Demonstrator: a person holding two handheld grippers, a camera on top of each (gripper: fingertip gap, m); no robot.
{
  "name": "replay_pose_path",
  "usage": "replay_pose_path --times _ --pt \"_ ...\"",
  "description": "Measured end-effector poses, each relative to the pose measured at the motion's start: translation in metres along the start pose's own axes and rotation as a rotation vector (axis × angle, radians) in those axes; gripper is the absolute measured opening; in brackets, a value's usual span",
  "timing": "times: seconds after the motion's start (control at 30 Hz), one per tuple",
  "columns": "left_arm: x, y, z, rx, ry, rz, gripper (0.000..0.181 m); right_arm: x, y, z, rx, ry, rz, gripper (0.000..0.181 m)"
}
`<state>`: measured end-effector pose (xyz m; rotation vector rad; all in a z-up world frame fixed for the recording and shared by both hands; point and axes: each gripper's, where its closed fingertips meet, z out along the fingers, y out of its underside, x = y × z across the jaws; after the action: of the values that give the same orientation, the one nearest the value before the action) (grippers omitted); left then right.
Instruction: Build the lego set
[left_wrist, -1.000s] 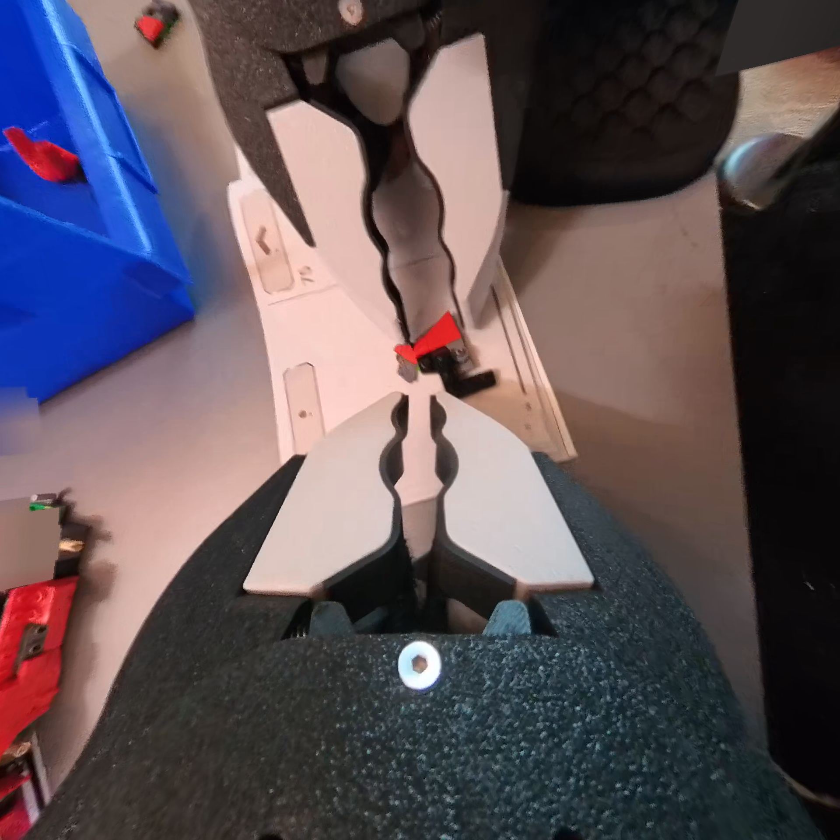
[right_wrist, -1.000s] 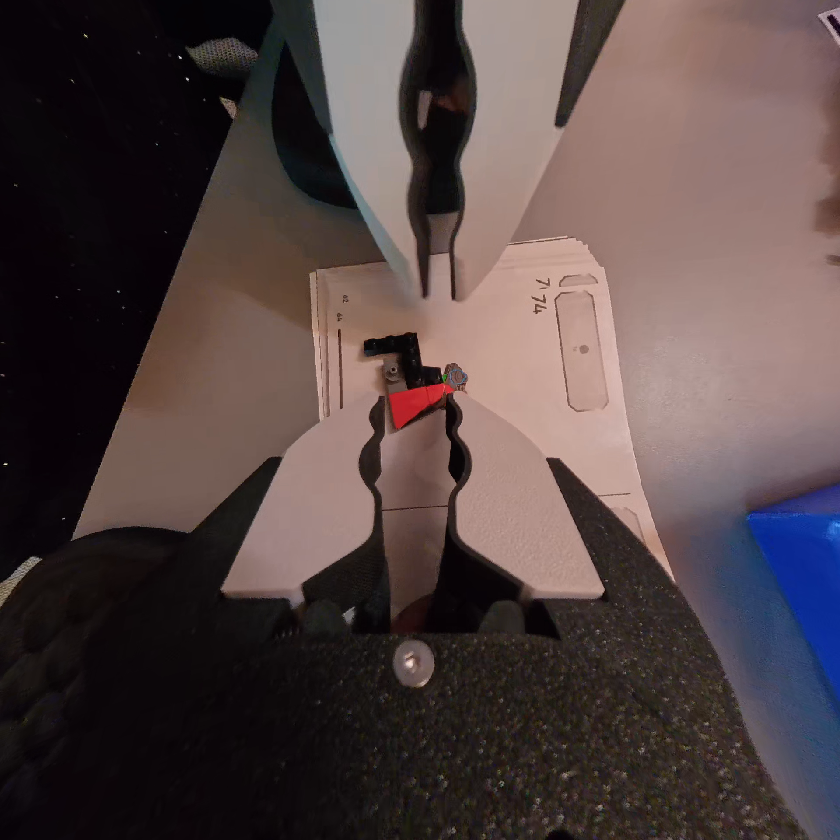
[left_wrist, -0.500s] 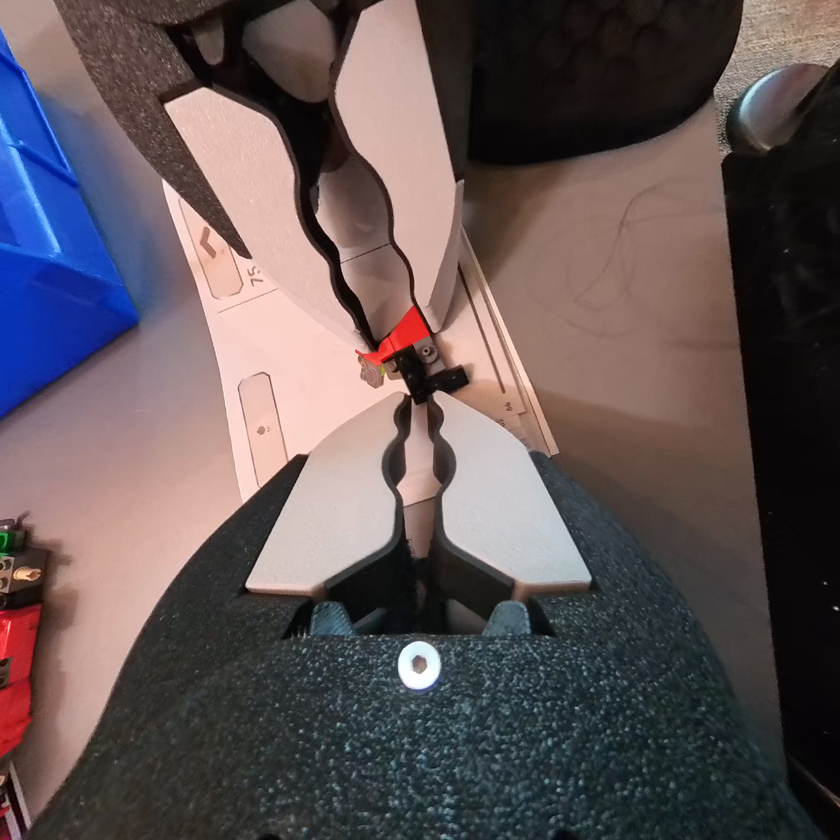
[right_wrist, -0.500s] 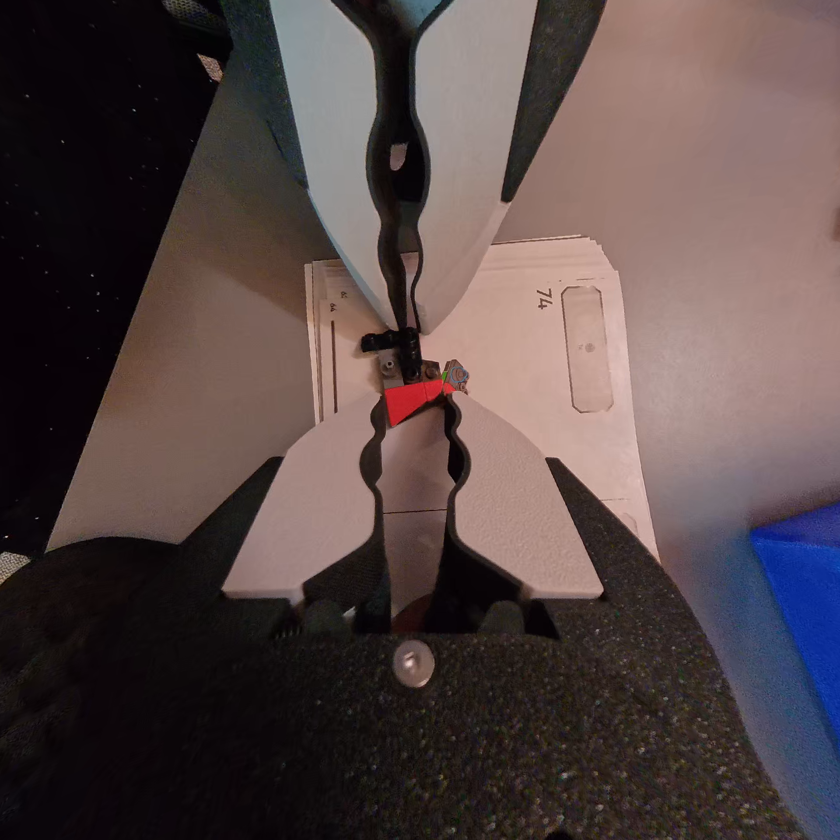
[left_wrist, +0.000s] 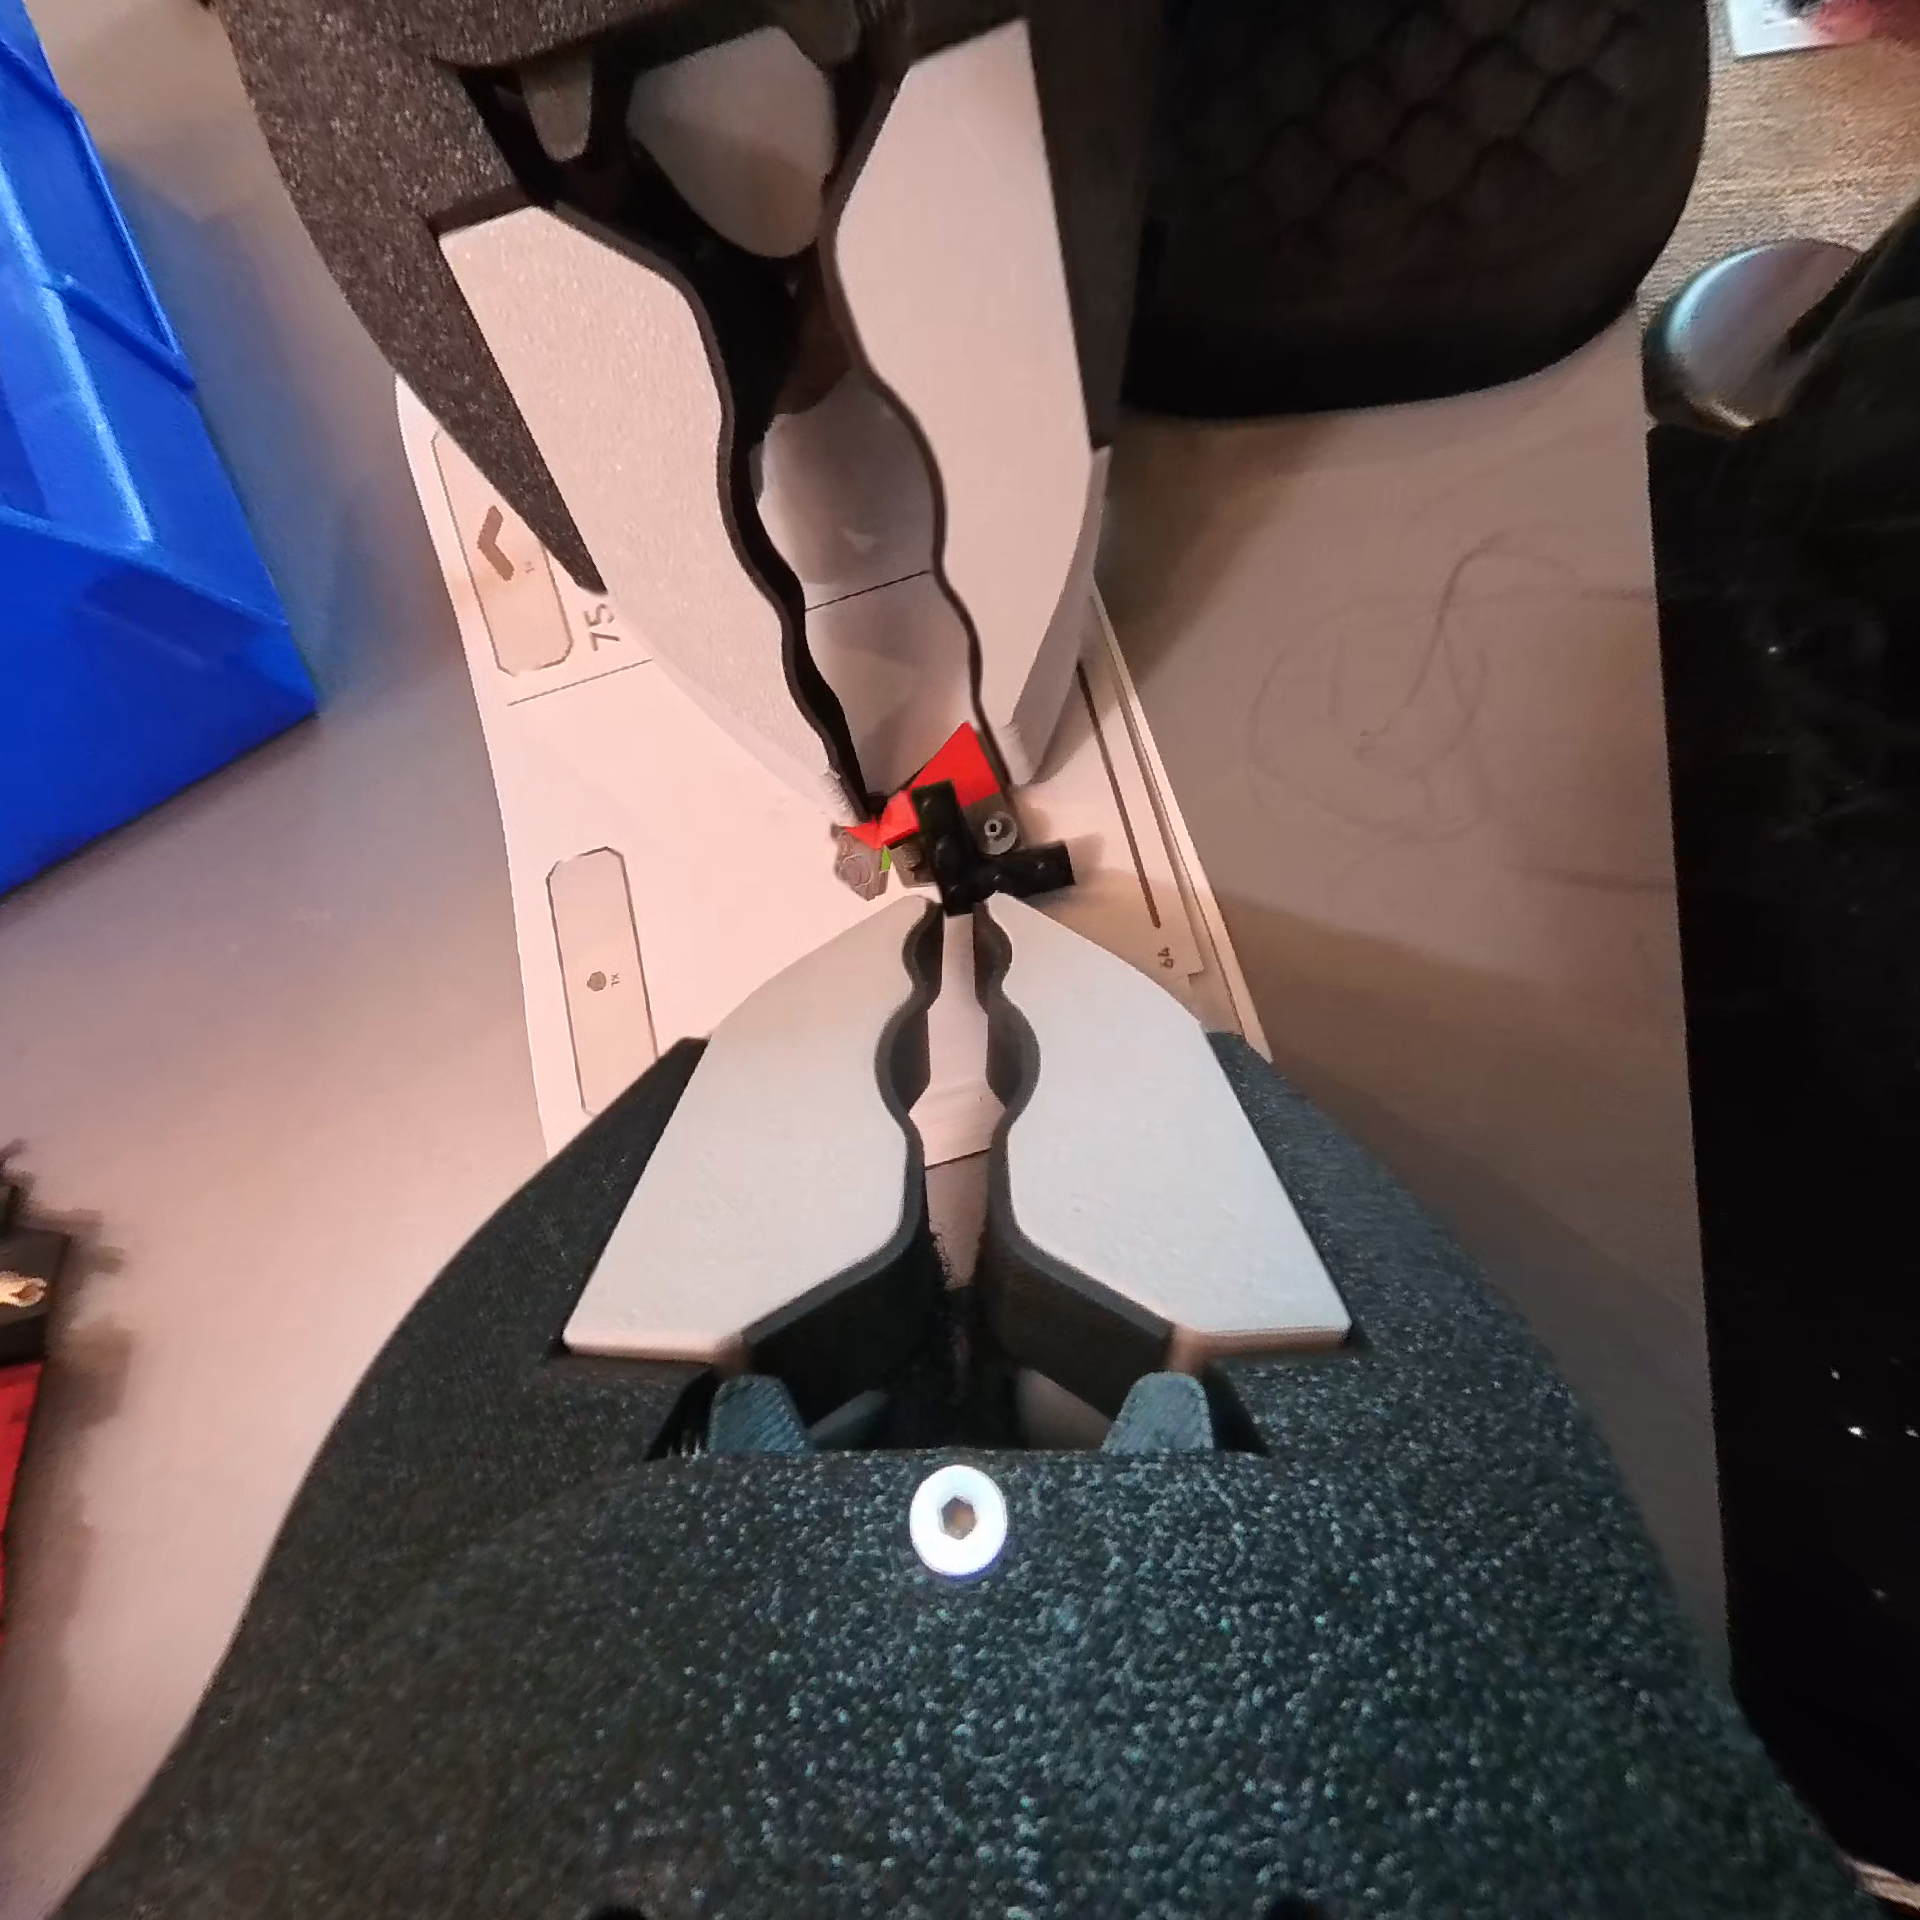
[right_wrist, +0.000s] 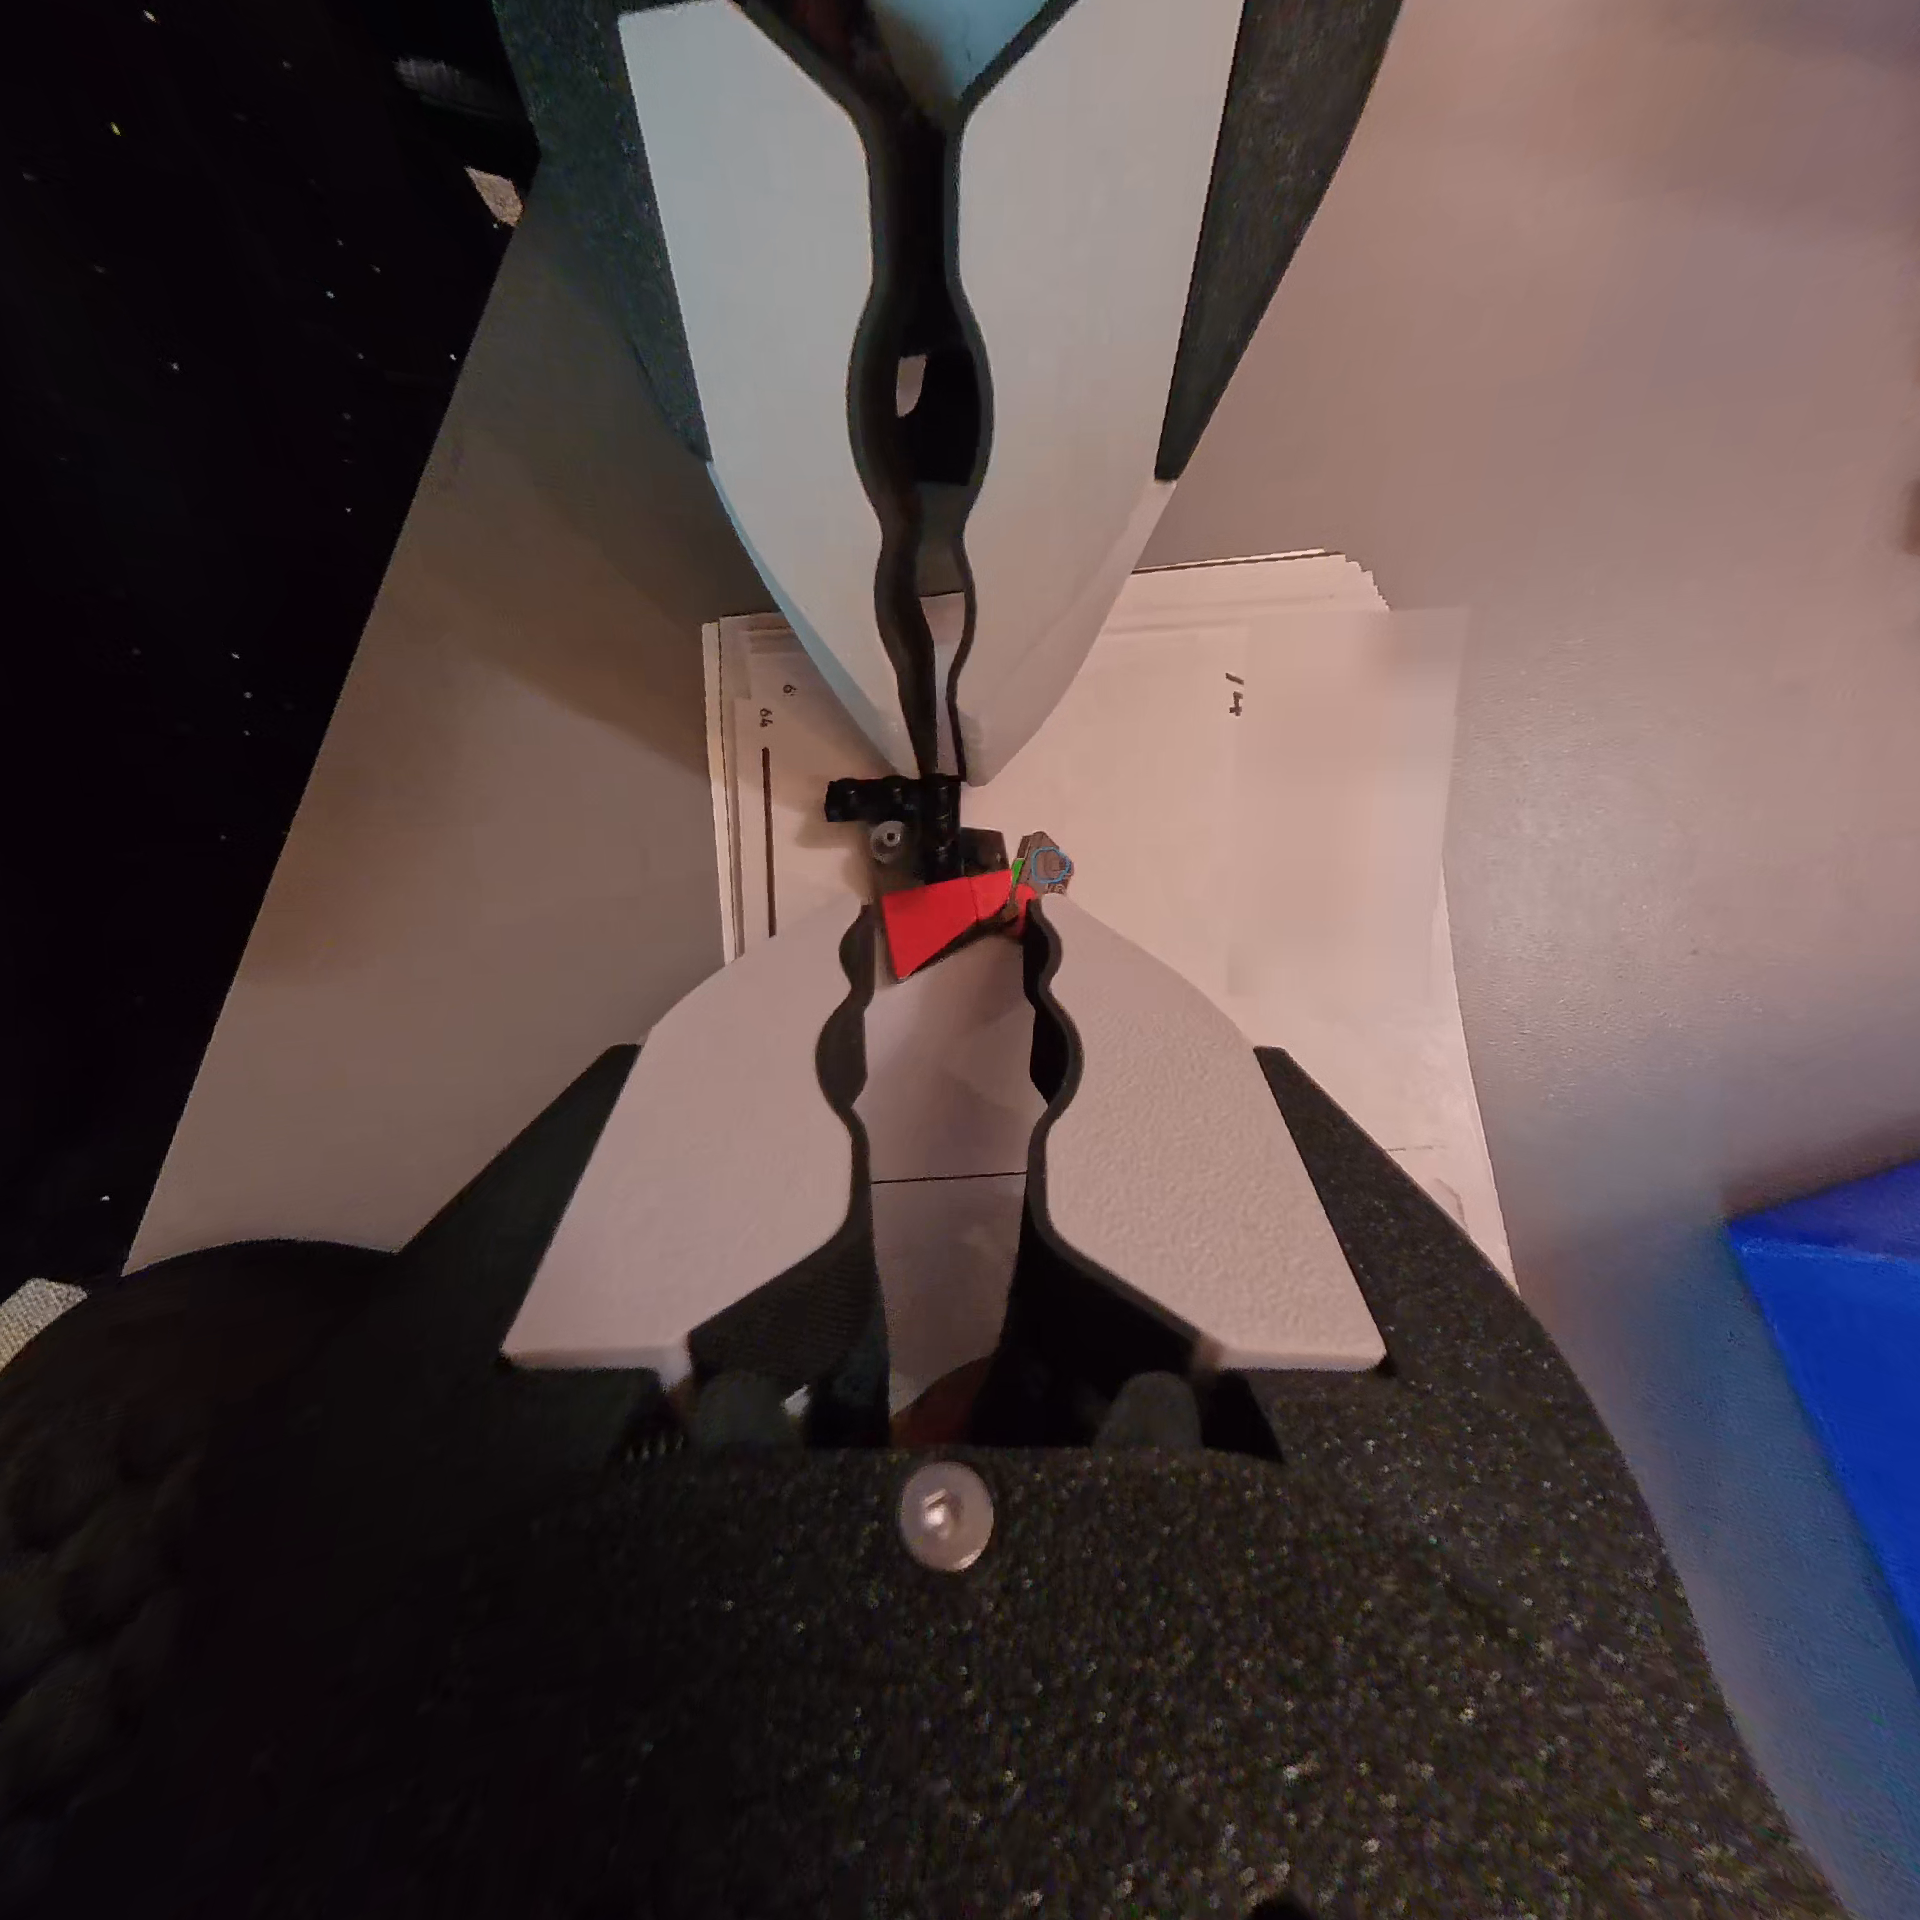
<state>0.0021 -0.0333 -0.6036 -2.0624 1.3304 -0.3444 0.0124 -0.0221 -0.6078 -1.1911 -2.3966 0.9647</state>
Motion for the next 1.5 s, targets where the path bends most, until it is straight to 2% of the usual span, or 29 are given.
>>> replay_pose_path --times 0.03,0.13,0.3,0.67,1.5 --pt "-0.001 0.0 0.0 -0.001 -0.002 -0.007 0.005 0.001 -0.001 -0.001 0.008 0.002 0.007 0.029" --pt "-0.001 -0.001 -0.001 0.005 0.001 -0.01 0.005 0.002 -0.006 -0.007 0.05 0.003 0.015 0.029" --pt "-0.001 -0.002 0.0 0.002 0.002 -0.019 0.005 0.0 -0.014 -0.01 0.105 -0.003 -0.016 0.017" --pt "0.001 -0.003 -0.002 0.011 0.007 -0.02 0.005 0.001 -0.012 -0.006 0.073 0.032 -0.079 0.004" --pt "0.002 -0.006 -0.001 -0.013 0.024 0.034 0.001 0.0 -0.008 -0.006 0.047 0.025 -0.074 0.0"
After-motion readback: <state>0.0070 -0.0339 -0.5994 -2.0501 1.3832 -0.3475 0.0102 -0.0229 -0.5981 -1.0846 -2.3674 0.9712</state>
